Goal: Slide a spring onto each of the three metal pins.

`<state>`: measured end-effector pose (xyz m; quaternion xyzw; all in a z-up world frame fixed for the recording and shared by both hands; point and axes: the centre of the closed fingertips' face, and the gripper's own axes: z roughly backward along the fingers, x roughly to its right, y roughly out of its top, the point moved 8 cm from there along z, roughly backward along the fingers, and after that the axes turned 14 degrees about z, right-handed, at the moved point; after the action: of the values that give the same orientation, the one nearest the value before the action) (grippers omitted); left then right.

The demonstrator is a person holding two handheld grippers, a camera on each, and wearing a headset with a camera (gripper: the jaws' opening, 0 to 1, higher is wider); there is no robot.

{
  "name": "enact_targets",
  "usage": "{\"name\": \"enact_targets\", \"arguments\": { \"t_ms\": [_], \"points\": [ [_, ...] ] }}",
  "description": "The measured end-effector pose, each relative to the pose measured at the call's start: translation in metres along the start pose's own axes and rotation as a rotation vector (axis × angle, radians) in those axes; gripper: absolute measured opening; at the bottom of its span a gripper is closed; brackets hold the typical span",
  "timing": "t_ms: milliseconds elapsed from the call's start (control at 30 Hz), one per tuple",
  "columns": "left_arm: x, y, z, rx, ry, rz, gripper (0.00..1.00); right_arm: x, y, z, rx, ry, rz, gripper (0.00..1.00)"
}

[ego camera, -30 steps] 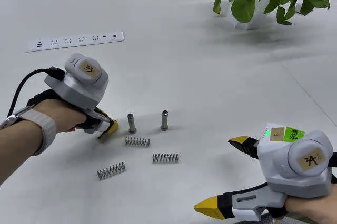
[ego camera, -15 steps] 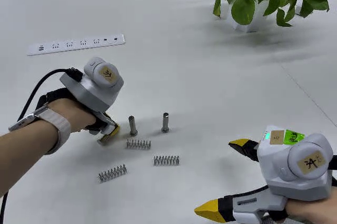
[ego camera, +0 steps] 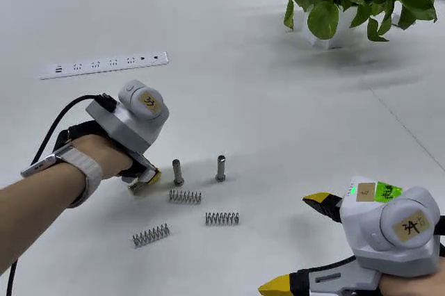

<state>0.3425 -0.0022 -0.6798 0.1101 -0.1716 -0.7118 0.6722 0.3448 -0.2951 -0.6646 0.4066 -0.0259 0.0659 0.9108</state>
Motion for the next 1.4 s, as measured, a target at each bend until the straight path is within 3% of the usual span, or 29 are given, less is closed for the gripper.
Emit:
{"name": "enact_targets", "arguments": {
  "t_ms": [100,600,900,1400],
  "points": [
    [-0.002,-0.003,0.000,0.046,-0.028,0.068,0.08,0.001,-0.001,0.000,-0.001,-0.002,-0.001,0.94],
    [-0.007,-0.014,0.006,0.128,-0.068,0.151,0.07,-0.002,-0.002,0.000,-0.013,0.007,0.011,0.94],
    [-0.006,-0.016,0.026,0.186,-0.069,0.147,0.07,-0.004,-0.001,-0.001,-0.015,0.019,0.016,0.94],
    [-0.004,-0.025,0.044,0.228,-0.073,0.139,0.07,-0.005,0.004,-0.002,0.002,0.015,0.025,0.94]
  ]
}}
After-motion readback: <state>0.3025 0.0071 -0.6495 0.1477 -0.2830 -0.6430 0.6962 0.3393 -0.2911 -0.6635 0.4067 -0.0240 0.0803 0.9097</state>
